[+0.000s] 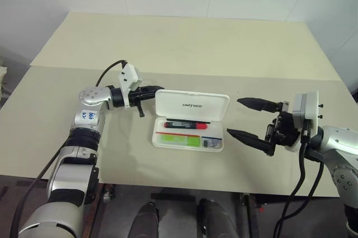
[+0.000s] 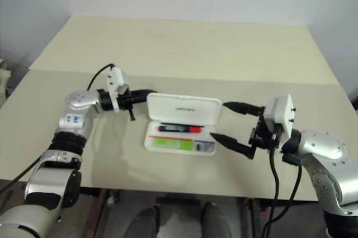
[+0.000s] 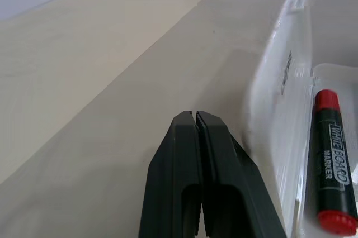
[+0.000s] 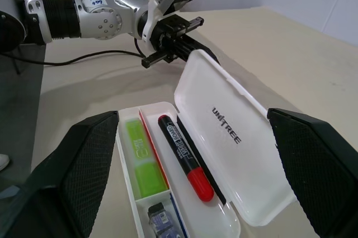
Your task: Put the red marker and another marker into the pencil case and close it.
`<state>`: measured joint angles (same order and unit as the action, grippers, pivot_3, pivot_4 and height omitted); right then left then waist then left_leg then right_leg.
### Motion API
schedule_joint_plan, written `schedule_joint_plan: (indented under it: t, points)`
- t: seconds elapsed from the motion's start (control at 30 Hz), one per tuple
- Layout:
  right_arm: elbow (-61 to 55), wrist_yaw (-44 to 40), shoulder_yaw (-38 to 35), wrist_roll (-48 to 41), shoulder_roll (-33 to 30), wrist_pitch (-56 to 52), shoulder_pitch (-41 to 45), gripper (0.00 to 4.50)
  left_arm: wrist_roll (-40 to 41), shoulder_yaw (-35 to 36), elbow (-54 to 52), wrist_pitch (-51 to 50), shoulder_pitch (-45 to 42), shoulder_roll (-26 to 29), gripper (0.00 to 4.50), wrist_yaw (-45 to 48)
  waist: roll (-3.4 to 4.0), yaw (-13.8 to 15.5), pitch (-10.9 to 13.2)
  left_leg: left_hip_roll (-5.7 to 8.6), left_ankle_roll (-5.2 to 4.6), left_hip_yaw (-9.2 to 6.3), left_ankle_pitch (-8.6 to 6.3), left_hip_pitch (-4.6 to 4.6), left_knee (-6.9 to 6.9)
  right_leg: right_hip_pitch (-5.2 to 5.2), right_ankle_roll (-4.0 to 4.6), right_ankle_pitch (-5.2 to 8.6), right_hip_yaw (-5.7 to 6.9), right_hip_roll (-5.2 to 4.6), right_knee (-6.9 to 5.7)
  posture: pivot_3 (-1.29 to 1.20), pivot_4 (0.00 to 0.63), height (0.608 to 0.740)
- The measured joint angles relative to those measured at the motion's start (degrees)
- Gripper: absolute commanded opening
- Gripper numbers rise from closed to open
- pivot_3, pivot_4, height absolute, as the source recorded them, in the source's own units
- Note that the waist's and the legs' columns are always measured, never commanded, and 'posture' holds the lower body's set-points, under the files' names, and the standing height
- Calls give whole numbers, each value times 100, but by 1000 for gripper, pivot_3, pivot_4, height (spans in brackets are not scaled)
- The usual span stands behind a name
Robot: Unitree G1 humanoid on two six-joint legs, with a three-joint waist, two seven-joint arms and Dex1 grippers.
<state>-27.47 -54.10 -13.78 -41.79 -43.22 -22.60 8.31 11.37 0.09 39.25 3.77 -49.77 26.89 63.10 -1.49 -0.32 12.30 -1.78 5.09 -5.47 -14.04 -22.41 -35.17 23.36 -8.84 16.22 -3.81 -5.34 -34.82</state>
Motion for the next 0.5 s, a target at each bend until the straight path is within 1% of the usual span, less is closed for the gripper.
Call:
schedule_joint_plan:
  t: [0.13, 0.27, 0.43, 0.5]
  points:
    - [-41, 79, 1, 14, 12, 0, -1, 4500, 281, 46, -315, -70, 78, 34, 27, 421, 0, 7, 0, 0, 0, -1, 0, -1, 0, 0, 0, 0, 0, 0, 0, 0, 150, 740]
    - [-62, 157, 1, 28, 69, 1, -31, 4500, 641, 154, -874, -314, 346, 395, 27, 1079, 0, -14, 0, -1, 0, -1, 0, 1, 2, 1, 1, 1, 0, 0, -4, 0, 150, 740]
    - [-71, 208, 14, 31, 89, 2, -14, 4500, 645, -50, -1402, -478, 519, 753, 27, 1640, 0, 17, 0, 0, 2, -1, 1, 1, -1, -1, 1, 1, 0, -1, -4, 0, 150, 740]
    - [-71, 220, 24, 37, 93, 2, -7, 4500, 609, -172, -1448, -489, 568, 766, 27, 1730, 0, 25, 0, 0, 2, -2, 1, 0, -1, -2, 2, 1, 0, -1, -4, 0, 150, 740]
